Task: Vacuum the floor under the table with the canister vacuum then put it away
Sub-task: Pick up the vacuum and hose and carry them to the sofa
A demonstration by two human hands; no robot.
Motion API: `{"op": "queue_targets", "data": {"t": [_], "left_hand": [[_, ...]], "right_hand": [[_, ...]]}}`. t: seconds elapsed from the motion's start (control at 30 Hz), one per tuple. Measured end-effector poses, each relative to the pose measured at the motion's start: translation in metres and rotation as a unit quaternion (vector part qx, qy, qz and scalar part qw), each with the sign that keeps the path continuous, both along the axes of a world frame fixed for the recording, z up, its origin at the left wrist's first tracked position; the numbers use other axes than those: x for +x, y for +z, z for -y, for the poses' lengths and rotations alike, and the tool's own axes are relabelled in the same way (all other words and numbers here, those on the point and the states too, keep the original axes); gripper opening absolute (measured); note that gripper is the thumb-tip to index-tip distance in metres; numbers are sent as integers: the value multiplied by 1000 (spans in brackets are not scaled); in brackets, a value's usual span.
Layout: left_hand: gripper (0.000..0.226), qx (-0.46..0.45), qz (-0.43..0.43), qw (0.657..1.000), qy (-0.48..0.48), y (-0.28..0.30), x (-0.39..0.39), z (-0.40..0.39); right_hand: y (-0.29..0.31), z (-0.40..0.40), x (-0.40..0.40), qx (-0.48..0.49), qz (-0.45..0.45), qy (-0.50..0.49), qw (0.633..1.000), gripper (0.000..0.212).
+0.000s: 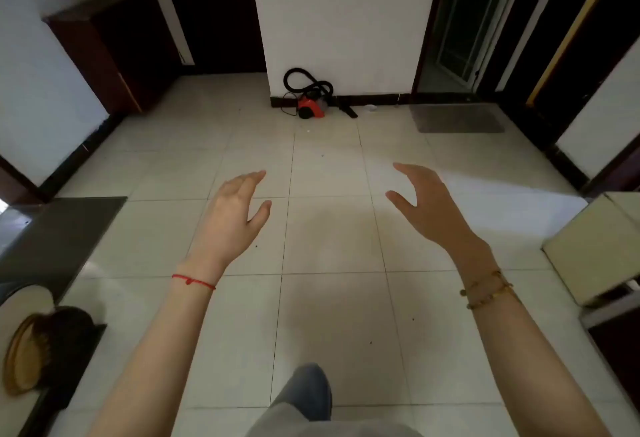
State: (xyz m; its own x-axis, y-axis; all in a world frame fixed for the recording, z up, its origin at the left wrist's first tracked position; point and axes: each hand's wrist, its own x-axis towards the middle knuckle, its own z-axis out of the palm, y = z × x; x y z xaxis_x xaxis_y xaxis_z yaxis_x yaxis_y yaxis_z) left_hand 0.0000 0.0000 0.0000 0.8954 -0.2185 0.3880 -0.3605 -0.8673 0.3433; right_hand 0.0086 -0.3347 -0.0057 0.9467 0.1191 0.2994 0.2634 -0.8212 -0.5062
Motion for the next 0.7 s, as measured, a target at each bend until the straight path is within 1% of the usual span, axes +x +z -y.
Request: {"op": "queue_targets", "data": {"t": [0.13, 0.37, 0.53, 0.7], "left_hand": [[49, 1, -5, 1000, 14, -9, 19, 2], [49, 9, -44, 999, 31, -43, 94, 1], [50, 3, -69, 997, 29, -55, 182, -3], [51, -7, -88, 996, 35, -45, 298, -8]], "right_hand": [[-8, 3, 21, 1, -19, -5, 1000, 54], [-42, 4, 102, 6, -63, -3, 998, 53], [-57, -6, 197, 5, -85, -6, 996, 54], [-47, -19, 312, -13, -86, -10, 996, 54]]}}
